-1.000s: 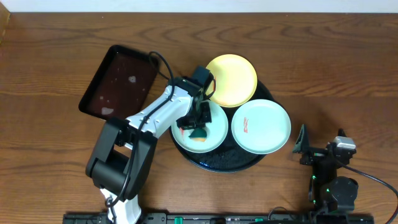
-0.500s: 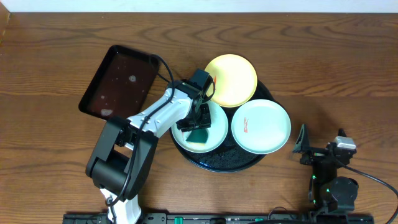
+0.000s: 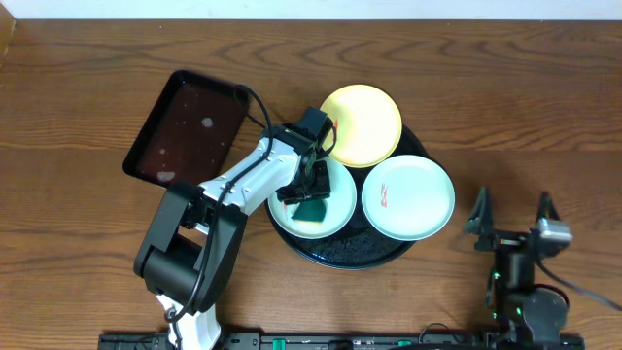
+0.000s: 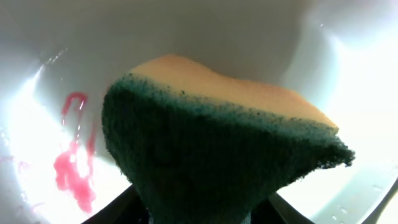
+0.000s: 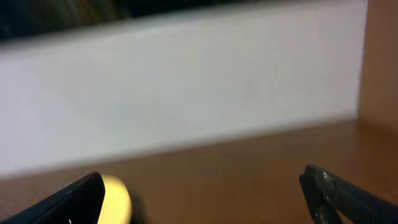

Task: Clean dirty plates on tray and stack at the side
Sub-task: 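Move the right gripper to the right mint plate's rim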

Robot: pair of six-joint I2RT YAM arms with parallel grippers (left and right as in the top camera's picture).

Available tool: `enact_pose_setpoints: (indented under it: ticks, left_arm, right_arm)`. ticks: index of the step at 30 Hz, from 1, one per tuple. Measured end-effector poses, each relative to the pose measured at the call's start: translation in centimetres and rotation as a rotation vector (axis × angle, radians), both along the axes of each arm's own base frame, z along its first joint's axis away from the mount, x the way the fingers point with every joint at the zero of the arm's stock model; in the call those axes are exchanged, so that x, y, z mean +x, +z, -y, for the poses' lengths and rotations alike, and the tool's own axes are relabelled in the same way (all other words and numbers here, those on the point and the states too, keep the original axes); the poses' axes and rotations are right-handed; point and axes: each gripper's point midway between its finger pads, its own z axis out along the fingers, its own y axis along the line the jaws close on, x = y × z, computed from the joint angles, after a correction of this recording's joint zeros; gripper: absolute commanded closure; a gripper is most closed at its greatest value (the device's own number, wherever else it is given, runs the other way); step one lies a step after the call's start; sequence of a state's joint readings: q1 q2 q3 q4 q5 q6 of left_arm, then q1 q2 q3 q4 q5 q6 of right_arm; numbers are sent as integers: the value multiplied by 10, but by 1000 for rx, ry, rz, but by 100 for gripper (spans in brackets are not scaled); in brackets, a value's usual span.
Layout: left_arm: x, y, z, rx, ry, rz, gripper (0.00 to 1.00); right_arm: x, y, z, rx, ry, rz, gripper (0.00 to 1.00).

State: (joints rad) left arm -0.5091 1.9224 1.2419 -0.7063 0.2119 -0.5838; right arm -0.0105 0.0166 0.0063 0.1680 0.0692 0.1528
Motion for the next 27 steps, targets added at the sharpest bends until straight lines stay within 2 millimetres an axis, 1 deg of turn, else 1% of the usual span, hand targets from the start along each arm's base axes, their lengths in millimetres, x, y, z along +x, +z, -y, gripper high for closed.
enact_pose_setpoints:
  ticks: [2,4,7,10,11,12,14,17,19,22,24,25,27]
  left_arm:
    - [1,0,0,-2,0,4,54]
    - [2,0,1,-4,0,7,54]
    - [3,0,2,-7,0,13,54]
    - [4,0,2,-9,0,16,54]
    - [4,0,2,-9,0,17,54]
    - [4,1,2,-10,0,17,54]
    - [4,0,2,-10,0,18,54]
    - [5,0,2,-10,0,19,54]
    - [4,0,2,-10,0,19,54]
    - [4,0,2,-10,0,19,54]
    - [4,0,2,-10,0,18,54]
    - [4,0,2,-10,0,19,54]
    - [4,0,2,-10,0,18,54]
  right_arm:
    - [-6,27,-4,-10,20,113,1]
    - [-10,42,-7,-32,35,170,1]
    - [-7,43,-13,-63,62,136,1]
    - [3,36,-18,-105,91,6,1]
    - [10,41,-21,-134,107,-56,1]
    - [14,41,-23,-153,117,-114,1]
    - [27,51,-25,-187,140,-221,1]
    - [51,63,-30,-210,189,-381,1]
    - [65,65,-38,-208,245,-473,1]
    - [94,71,-60,-188,391,-551,1]
    - [105,72,-76,-167,496,-565,1]
    - [110,71,-87,-150,565,-569,1]
    - [112,69,-107,-112,701,-563,1]
